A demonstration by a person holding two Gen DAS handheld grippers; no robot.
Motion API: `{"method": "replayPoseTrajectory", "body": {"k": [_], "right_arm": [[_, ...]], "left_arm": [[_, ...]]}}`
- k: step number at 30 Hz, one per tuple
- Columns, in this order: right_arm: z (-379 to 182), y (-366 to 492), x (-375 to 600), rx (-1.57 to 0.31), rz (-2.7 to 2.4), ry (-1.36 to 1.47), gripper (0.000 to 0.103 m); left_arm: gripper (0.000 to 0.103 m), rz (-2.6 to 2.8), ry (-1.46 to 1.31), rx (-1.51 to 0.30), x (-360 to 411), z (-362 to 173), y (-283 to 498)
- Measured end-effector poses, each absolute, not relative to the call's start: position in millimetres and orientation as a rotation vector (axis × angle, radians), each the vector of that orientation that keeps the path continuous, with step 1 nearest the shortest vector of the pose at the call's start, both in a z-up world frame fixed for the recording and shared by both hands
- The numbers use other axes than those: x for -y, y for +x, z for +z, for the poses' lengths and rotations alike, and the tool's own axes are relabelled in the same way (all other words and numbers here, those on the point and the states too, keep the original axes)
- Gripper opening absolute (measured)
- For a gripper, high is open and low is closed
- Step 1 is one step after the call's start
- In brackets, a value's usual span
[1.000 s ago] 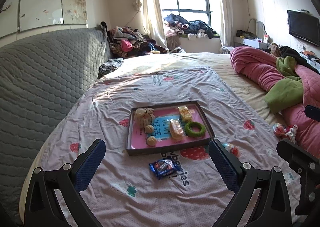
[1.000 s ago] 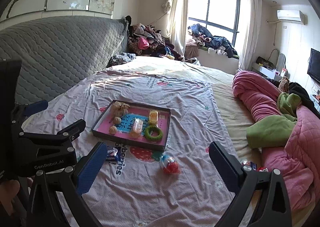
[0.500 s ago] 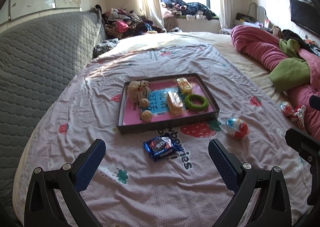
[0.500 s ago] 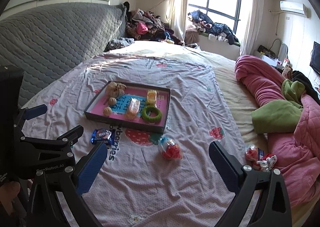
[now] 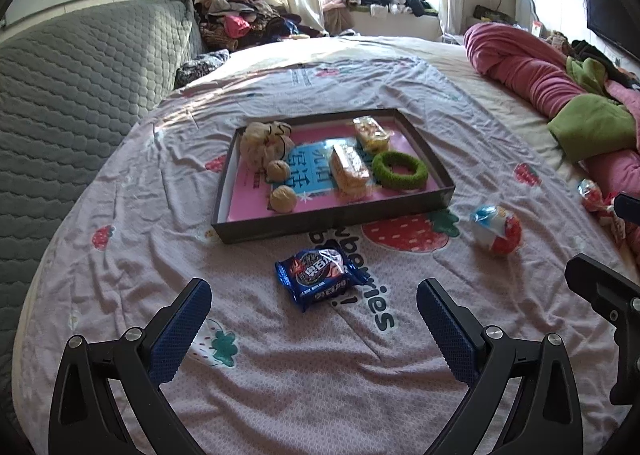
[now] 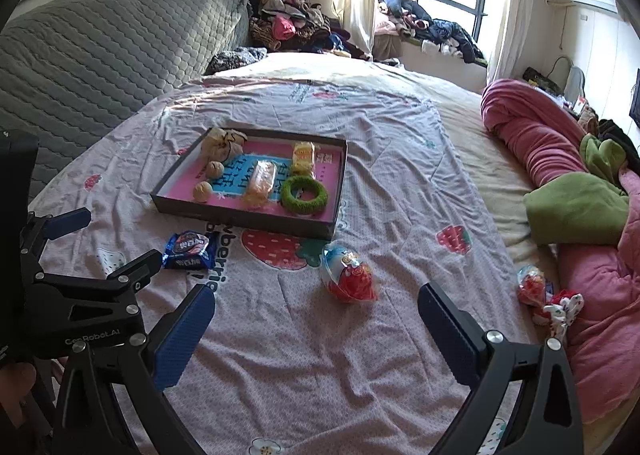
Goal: Organize objects
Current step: 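Move left tool over the blue biscuit pack while right tool approaches the toy egg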
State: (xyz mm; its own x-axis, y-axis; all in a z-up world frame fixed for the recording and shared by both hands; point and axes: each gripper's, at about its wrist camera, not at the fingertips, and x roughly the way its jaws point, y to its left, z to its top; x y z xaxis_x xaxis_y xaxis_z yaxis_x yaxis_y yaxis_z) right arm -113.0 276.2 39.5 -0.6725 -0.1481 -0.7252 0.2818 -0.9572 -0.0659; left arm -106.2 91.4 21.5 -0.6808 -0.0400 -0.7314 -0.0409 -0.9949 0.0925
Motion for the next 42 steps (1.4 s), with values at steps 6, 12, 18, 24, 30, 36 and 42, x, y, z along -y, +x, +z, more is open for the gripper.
{"method": "replayPoseTrajectory", "body": {"k": [6, 12, 18, 24, 30, 36, 42], "right_arm": [[14.5, -128.1, -276.3, -0.249, -2.637, 1.197, 0.102], [-8.1, -143.9, -279.6, -0.234, -2.620, 1.253, 0.102], [-22.8, -161.4, -283.2, -0.215, -2.613, 1.292, 0.102], [-39.6, -176.8, -284.5, -0.207, -2.604, 1.334, 0.102], [-54.7, -191.5, -284.9, -0.203, -2.592, 1.367, 0.102], [-64.8, -202.5, -281.6, -0.204, -2.577, 1.377, 0.102], [-70.0, -210.5, -280.6, -0.209, -2.576, 1.380, 0.102]], "left_arm": [[0.102, 2.859, -1.275, -0.148, -92.3, 3.8, -119.4], [0.102, 2.850, -1.299, -0.135, -91.8, -9.0, -131.8], [0.102, 2.832, -1.334, -0.133, -91.8, -26.4, -144.5], [0.102, 2.823, -1.359, -0.126, -90.2, -38.8, -156.9], [0.102, 2.819, -1.376, -0.135, -89.8, -47.4, -169.3], [0.102, 2.822, -1.389, -0.140, -87.3, -52.6, -179.7], [0.102, 2.812, -1.405, -0.135, -86.3, -60.2, -186.8]]}}
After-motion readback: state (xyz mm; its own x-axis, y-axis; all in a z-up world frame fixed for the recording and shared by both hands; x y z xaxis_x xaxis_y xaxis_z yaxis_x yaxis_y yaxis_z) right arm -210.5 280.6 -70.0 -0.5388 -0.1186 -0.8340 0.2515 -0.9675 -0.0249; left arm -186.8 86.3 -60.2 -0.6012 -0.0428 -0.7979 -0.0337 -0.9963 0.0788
